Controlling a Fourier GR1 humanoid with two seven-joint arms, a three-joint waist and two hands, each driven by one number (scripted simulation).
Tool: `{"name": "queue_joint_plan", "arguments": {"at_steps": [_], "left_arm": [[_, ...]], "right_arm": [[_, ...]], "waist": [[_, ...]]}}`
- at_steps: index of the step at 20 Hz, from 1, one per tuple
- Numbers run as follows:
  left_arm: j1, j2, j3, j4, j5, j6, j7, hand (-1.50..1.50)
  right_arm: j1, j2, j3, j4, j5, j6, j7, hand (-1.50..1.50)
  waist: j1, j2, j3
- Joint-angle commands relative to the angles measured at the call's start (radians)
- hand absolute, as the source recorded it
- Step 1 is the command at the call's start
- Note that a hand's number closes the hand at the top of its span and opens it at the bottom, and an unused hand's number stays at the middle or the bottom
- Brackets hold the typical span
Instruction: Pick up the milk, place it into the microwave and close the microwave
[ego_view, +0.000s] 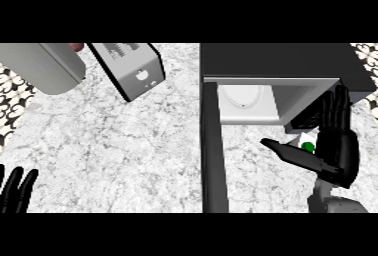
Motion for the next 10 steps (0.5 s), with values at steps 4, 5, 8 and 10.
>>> {"name": "queue_joint_plan", "arguments": {"at_steps": [4,5,8,10], "left_arm": [[0.032,-0.021,-0.016,-0.066,-0.002,-0.005,0.044,-1.5],[-0.041,-0.024,-0.003,0.048,-0.02,-0.014,-0.015,-1.5],[0.024,-0.025,-0.042,0.012,-0.034,-0.006,-0.039,-1.5],[0.123,-0.024,-0.011,-0.015,-0.008,-0.089,-0.097,-1.5]], "right_arm": [[0.092,-0.002,-0.045,0.045,-0.043,0.023,-0.065,-1.5],[0.052,0.02,-0.061,0.16,-0.029,-0.001,-0.159,-1.5],[0.103,-0.022,-0.101,0.168,-0.066,0.059,-0.218,-1.5],[0.101,0.002,-0.101,0.178,-0.058,0.028,-0.224,-1.5]], "waist": [[-0.004,-0.001,0.0],[-0.003,0.001,0.0],[-0.003,0.0,0.0],[0.002,-0.001,0.0]]}}
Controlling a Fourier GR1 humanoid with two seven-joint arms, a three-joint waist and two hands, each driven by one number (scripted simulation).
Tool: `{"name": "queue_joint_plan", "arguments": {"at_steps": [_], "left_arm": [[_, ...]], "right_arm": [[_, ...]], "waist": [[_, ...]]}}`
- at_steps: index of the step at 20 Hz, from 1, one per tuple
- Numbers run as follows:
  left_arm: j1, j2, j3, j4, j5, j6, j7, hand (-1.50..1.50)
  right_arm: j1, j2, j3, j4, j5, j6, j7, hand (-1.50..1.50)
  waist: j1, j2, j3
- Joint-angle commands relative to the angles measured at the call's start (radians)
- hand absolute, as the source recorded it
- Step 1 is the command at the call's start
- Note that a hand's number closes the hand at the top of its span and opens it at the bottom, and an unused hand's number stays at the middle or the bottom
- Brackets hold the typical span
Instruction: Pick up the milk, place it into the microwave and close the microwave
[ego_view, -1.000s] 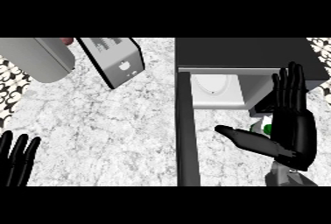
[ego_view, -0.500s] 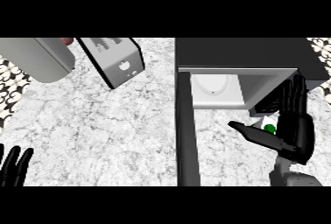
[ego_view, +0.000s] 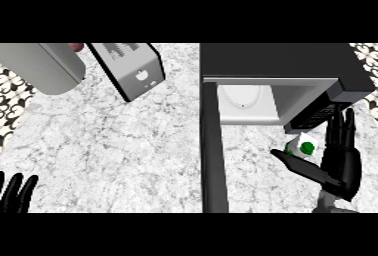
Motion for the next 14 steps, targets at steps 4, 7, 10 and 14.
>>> {"name": "queue_joint_plan", "arguments": {"at_steps": [4,7,10,14], "left_arm": [[0.03,-0.009,0.006,-0.028,0.013,-0.008,-0.008,-1.5],[0.035,0.018,0.043,-0.026,0.064,-0.03,-0.008,-1.5],[0.001,-0.013,-0.015,0.012,0.009,-0.013,-0.008,-1.5],[0.067,-0.013,-0.004,-0.021,0.016,-0.036,-0.023,-1.5]], "right_arm": [[0.074,0.008,-0.045,0.133,-0.043,0.056,-0.162,-1.5],[-0.037,-0.068,-0.101,0.268,-0.078,0.114,-0.16,-1.5],[-0.02,-0.037,-0.08,0.331,-0.049,0.111,-0.26,-1.5],[-0.034,-0.076,-0.073,0.32,-0.035,0.126,-0.238,-1.5]], "waist": [[0.0,0.001,0.001],[0.003,0.002,0.001],[0.0,0.002,0.002],[0.001,0.001,0.001]]}}
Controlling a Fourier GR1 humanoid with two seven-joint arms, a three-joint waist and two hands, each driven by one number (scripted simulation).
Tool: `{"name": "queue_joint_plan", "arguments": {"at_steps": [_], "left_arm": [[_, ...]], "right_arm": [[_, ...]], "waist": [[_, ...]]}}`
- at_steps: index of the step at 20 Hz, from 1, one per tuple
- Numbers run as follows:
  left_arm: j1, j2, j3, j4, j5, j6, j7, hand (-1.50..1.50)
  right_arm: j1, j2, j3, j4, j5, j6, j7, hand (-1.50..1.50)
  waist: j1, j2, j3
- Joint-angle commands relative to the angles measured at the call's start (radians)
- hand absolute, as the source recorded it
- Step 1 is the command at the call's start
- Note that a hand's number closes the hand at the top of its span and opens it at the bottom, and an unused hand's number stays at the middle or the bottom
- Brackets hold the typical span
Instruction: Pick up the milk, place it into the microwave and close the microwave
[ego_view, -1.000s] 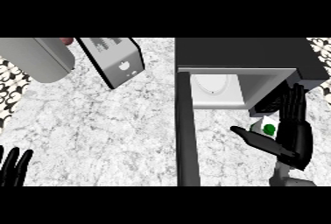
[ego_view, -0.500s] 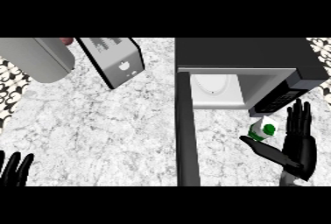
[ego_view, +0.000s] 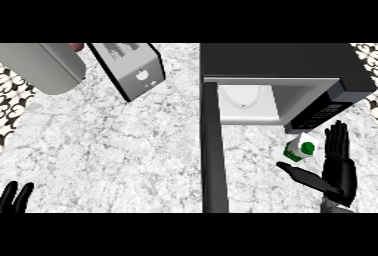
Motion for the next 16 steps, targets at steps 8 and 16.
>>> {"name": "queue_joint_plan", "arguments": {"at_steps": [8,16], "left_arm": [[-0.001,-0.01,-0.069,-0.058,-0.047,0.052,0.051,-1.5],[0.037,-0.01,-0.033,0.005,-0.035,-0.001,-0.025,-1.5]], "right_arm": [[-0.124,-0.035,-0.05,0.269,-0.011,0.022,-0.15,-1.5],[-0.215,-0.104,-0.165,0.586,0.007,-0.09,-0.295,-1.5]], "waist": [[0.0,0.0,0.0],[0.011,0.004,0.001]]}}
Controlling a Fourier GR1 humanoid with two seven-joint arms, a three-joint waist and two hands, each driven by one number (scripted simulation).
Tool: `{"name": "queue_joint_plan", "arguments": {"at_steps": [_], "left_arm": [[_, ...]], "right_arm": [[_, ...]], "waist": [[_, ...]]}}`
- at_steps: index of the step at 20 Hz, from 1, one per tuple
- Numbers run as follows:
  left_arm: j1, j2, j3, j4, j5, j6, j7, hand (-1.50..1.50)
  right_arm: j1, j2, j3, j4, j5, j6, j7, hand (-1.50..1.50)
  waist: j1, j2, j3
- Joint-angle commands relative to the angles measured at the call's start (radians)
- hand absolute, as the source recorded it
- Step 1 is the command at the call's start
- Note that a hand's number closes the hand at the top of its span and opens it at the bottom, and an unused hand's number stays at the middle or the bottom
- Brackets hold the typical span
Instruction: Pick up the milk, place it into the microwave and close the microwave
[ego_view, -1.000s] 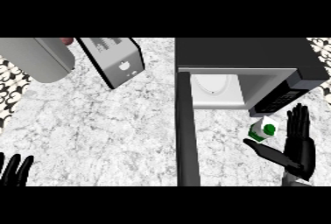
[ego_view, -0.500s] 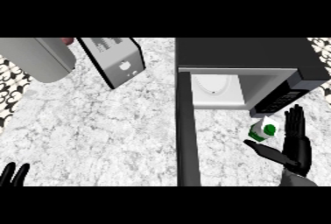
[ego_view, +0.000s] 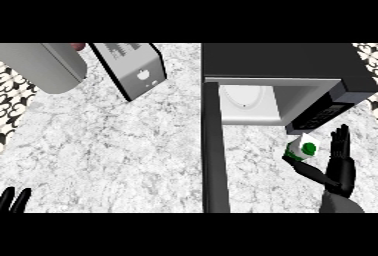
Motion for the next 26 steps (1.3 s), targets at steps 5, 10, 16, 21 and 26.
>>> {"name": "queue_joint_plan", "arguments": {"at_steps": [5,10,16,21,26], "left_arm": [[-0.028,0.024,0.076,0.011,0.075,-0.031,0.021,-1.5],[-0.08,0.017,0.064,0.049,0.043,0.013,0.012,-1.5],[-0.065,0.022,0.04,-0.002,0.043,0.019,0.076,-1.5],[0.001,0.003,0.02,0.031,0.019,-0.028,-0.008,-1.5],[-0.025,-0.001,0.069,0.146,0.053,-0.069,-0.085,-1.5]], "right_arm": [[-0.114,-0.053,-0.077,0.326,-0.016,-0.014,-0.157,-1.5],[-0.106,-0.076,-0.006,0.332,-0.023,0.337,-0.142,-1.5],[-0.106,-0.083,0.019,0.348,-0.03,0.551,-0.271,1.5],[-0.124,-0.068,-0.017,0.324,0.0,0.24,-0.356,1.5],[-0.194,-0.027,-0.055,0.325,-0.049,0.209,-0.305,1.5]], "waist": [[0.001,0.001,0.001],[-0.004,0.005,0.002],[-0.006,0.002,0.001],[-0.002,-0.002,0.0],[-0.002,-0.001,-0.001]]}}
